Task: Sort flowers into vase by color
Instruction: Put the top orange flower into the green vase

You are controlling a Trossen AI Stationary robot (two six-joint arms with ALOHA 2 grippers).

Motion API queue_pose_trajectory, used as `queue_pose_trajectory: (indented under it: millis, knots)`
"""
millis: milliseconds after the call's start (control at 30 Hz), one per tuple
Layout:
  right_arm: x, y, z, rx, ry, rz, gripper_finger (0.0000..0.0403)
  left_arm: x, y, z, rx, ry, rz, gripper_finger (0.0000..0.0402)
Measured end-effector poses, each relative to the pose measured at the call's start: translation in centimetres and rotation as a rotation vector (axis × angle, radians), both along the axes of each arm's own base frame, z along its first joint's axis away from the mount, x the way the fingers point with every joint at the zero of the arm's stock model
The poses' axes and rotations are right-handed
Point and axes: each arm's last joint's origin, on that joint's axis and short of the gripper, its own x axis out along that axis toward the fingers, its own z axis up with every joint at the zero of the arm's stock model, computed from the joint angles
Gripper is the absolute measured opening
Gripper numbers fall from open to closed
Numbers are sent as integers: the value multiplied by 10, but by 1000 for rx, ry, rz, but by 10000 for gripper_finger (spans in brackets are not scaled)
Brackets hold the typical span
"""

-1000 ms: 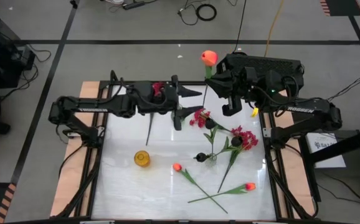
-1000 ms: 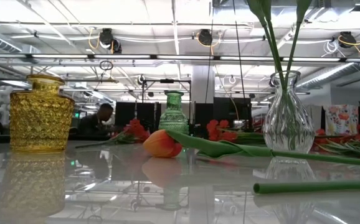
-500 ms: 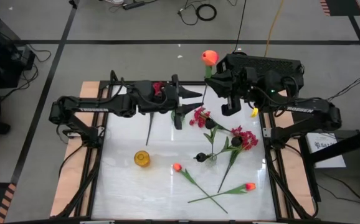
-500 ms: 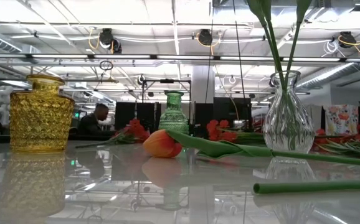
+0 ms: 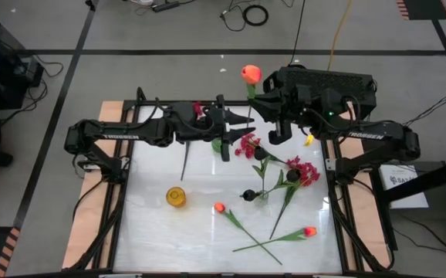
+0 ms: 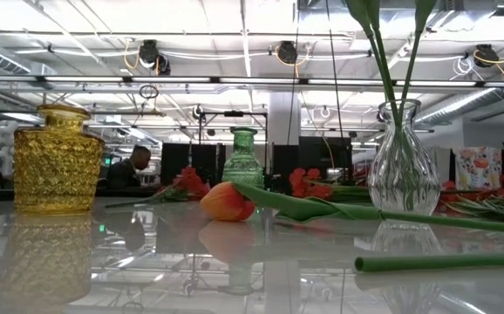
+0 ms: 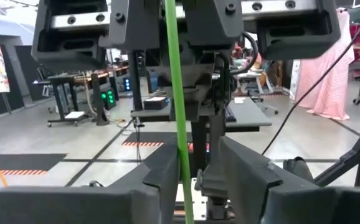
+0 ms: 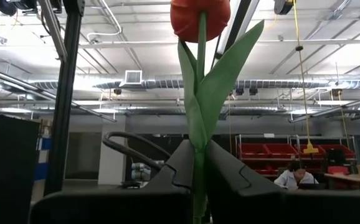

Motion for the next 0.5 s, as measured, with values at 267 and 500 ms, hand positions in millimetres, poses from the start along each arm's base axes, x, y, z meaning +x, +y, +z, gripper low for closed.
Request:
queue_pose_trajectory:
  millis: [267, 500]
  knots:
    - [-5, 1, 1, 1, 33, -3, 13, -1, 0, -1, 24, 25, 9, 24]
    - [-8, 0, 0, 36, 87, -16, 27, -6, 0, -1, 20, 70, 9, 13]
